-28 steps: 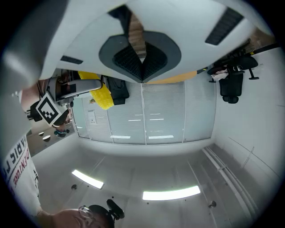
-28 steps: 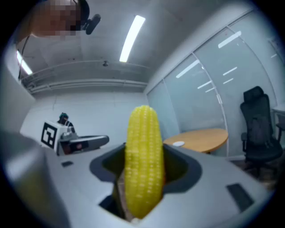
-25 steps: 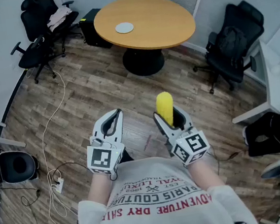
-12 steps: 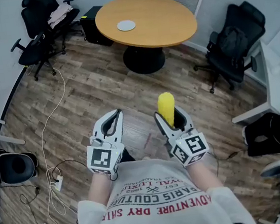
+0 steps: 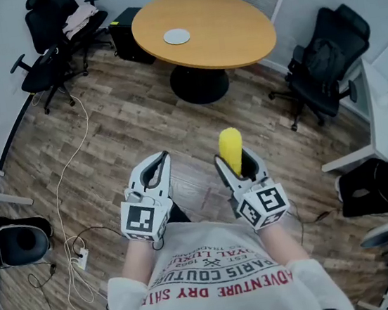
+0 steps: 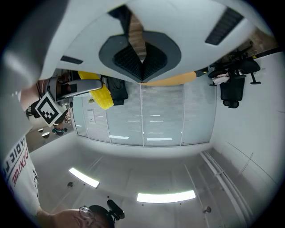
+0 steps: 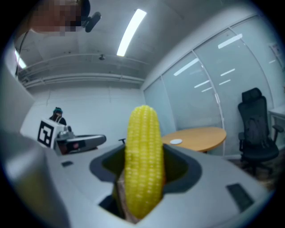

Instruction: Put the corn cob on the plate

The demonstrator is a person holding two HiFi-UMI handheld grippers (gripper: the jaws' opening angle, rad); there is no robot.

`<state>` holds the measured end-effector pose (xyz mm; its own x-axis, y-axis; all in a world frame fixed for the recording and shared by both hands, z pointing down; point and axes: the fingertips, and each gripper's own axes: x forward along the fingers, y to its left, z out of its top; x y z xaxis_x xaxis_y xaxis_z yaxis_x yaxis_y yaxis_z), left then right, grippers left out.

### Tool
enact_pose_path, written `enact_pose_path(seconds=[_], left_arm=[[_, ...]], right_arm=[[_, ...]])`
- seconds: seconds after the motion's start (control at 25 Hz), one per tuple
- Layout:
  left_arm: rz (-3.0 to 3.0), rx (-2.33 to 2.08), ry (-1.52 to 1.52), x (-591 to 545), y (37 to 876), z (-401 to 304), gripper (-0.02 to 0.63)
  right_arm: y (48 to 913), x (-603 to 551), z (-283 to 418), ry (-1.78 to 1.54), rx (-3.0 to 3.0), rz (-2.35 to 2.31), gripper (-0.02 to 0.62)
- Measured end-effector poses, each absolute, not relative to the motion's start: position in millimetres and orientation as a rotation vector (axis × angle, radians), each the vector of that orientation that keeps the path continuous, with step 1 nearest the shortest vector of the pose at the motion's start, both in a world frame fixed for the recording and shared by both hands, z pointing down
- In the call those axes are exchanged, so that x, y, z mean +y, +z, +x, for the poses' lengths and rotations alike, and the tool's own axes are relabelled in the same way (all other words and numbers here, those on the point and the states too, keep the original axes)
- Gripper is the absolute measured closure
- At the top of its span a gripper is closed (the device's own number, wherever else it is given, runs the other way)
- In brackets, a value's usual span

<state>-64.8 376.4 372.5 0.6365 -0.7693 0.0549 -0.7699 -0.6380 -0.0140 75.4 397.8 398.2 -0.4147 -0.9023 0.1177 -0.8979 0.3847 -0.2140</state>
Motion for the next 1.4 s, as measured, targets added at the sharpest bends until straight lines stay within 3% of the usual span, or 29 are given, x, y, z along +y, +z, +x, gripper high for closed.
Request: enact_pose_path(seconds=[0.84, 1.4], left_arm=[[2.884, -1.224, 0.084, 149, 364, -165, 0.574], [2.867, -1.168, 0.117, 65, 371, -179, 0.573]], right_arm=[[387, 188, -23, -0.406, 2.520, -1.791, 0.330], [396, 97, -40, -0.475, 2.511, -1.820, 0.328]])
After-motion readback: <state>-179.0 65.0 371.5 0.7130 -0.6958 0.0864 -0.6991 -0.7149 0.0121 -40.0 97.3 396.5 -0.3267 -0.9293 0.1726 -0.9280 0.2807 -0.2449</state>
